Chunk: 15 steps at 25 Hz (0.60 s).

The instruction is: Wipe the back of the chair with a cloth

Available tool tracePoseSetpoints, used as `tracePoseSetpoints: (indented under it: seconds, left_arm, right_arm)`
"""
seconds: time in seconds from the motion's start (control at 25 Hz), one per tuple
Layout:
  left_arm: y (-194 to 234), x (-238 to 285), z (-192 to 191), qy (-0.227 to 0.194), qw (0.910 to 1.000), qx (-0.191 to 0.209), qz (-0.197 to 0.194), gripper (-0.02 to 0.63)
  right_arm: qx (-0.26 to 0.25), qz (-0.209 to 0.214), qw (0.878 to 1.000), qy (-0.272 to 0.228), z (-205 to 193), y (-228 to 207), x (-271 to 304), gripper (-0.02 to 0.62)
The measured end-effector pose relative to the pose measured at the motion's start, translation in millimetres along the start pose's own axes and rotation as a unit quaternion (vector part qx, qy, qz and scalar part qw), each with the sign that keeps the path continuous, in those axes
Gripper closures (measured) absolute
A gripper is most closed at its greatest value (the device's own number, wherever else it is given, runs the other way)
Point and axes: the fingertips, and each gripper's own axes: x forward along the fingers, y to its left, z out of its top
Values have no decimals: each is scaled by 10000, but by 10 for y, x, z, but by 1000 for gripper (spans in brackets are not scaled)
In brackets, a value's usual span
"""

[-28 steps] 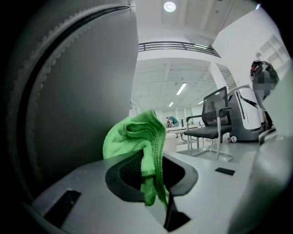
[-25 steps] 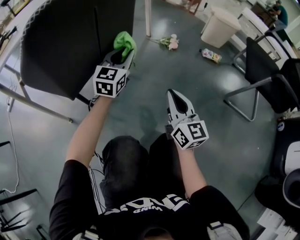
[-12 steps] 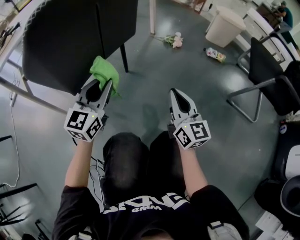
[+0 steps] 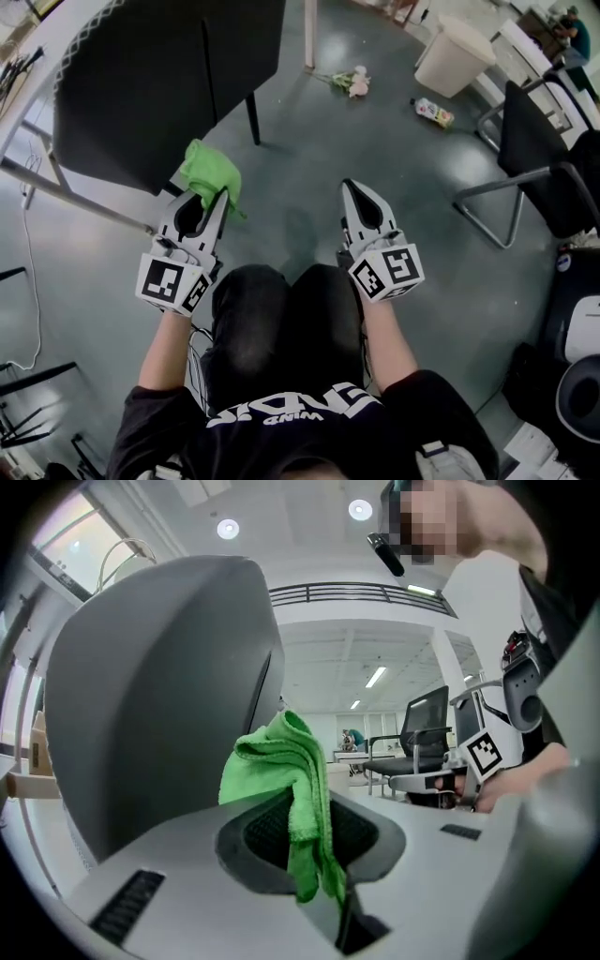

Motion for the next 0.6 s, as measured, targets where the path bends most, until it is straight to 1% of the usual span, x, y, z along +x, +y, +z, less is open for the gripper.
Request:
tracePoseSetpoints:
  seconds: [0.16,0.28,0.4,0.6]
  left_arm:
    - [42,87,395,-73,9998,-101,-172,537]
    - [53,153,904,-38,9991,-196,-381,537]
    - [25,168,1604,134,9983,-170,-542,537]
    - [82,66,2990,366,9959,-296,-772,537]
  right_arm:
    - [42,-42,9999,109,292,87,125,598]
    - [64,-139,9994,309,714,219,176,598]
    - [144,-261,9986,428,1394,414,135,598]
    - [126,-340,9977,565,2794,821,117,598]
